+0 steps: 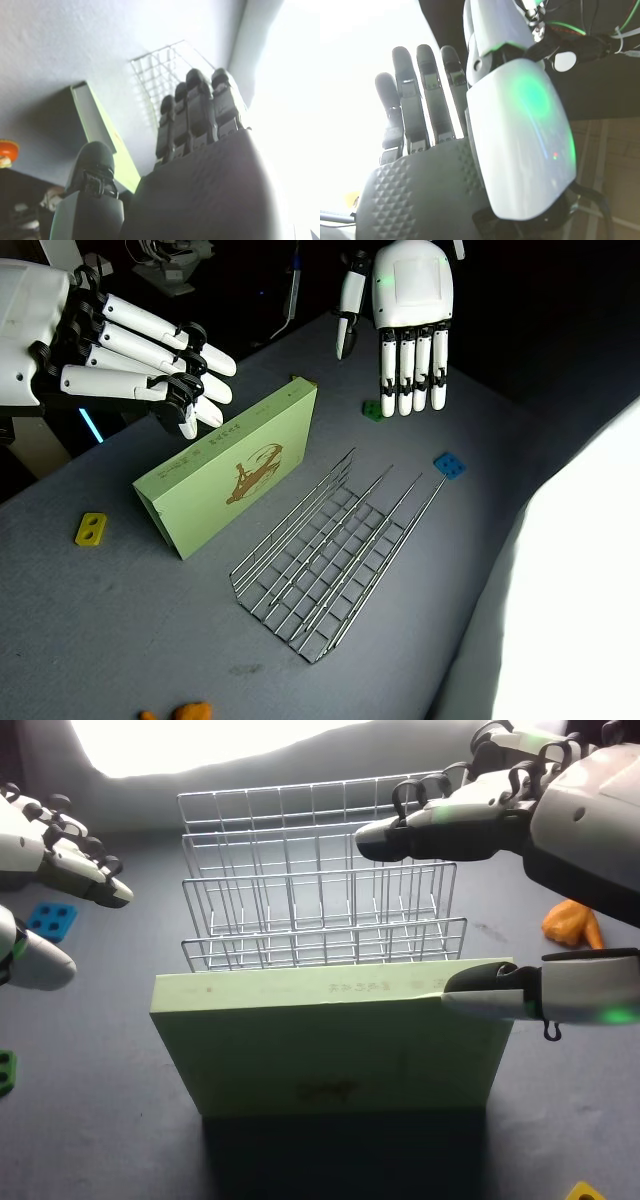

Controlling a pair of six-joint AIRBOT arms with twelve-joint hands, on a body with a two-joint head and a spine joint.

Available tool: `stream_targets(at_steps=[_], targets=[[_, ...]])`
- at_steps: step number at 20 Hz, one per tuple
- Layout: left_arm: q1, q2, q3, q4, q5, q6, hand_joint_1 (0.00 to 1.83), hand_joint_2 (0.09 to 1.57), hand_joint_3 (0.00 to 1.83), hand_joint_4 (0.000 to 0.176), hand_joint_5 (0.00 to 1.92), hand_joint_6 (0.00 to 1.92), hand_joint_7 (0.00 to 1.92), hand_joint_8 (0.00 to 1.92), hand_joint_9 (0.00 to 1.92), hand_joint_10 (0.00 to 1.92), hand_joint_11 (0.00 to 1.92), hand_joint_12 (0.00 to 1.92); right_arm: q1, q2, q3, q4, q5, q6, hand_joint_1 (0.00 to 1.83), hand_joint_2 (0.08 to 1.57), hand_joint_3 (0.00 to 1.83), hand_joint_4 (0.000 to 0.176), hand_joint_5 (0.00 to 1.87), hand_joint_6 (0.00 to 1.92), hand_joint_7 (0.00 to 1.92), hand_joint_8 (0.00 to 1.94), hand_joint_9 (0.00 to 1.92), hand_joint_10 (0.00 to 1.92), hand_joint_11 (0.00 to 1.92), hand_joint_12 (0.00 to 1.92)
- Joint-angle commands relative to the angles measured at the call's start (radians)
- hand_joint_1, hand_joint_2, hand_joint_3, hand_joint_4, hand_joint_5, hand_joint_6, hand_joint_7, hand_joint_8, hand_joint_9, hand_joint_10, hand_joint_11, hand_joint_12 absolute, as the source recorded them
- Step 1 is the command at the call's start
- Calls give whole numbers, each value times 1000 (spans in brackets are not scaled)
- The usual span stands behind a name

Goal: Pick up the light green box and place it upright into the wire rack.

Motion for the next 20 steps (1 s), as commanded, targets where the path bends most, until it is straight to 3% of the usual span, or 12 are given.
stream_targets(at_steps=[1,2,3,5,7,12,13,14,16,17,18,20], targets=[[-10,-1,1,9,75,4,75,1111,175,4,144,112,190,55,129,141,0,601,7,3,-7,-5,112,0,329,961,255,0,40,119,94,78,33,156,0,148],[-9,-1,2,9,75,4,53,1171,74,3,158,46,205,17,145,66,0,529,8,3,-7,-5,110,0,335,1019,132,0,49,70,102,22,23,91,0,86],[-8,-1,4,9,75,4,36,1202,21,6,150,9,205,1,167,25,0,529,8,3,-7,-5,109,0,351,1051,37,0,98,37,136,5,65,48,0,208],[-5,-1,7,9,75,4,26,1208,11,8,138,2,191,0,175,16,0,561,9,3,-7,-5,99,-1,327,1063,16,0,99,15,118,0,64,22,0,212],[-4,-1,5,9,75,4,26,1211,8,0,157,8,192,5,177,13,0,545,10,4,-8,-5,68,-5,357,1075,12,0,71,4,101,7,49,10,0,12],[3,1,3,9,75,4,50,1207,0,7,161,6,198,5,169,4,0,533,10,-35,-5,4,29,-36,510,1032,0,0,58,1,87,2,69,16,29,15],[4,1,4,9,75,7,53,1206,0,7,162,6,198,5,168,4,0,534,13,-49,-4,58,13,-78,519,1021,0,0,56,0,87,1,76,9,5,116],[8,1,4,9,75,12,47,1205,0,14,142,2,193,2,166,2,0,556,17,-70,-4,161,4,-165,545,1003,0,0,26,0,33,0,32,1,0,107],[18,1,5,9,75,12,36,1213,2,9,124,1,194,1,168,2,0,594,16,-108,2,291,7,-279,586,986,0,0,0,0,0,0,0,0,0,7],[30,0,4,9,75,12,61,1207,0,11,134,4,194,1,182,6,0,646,16,-131,6,378,17,-361,710,995,0,0,0,0,0,0,3,1,1,4],[40,-1,3,9,75,12,64,1201,0,12,140,4,216,6,204,12,0,677,17,-153,12,481,31,-443,970,994,0,0,0,0,0,0,0,0,0,0],[42,-1,5,9,75,12,63,1199,0,6,141,2,218,1,211,7,0,631,24,-204,45,631,29,-540,1082,979,0,0,0,0,0,0,6,2,0,0]])
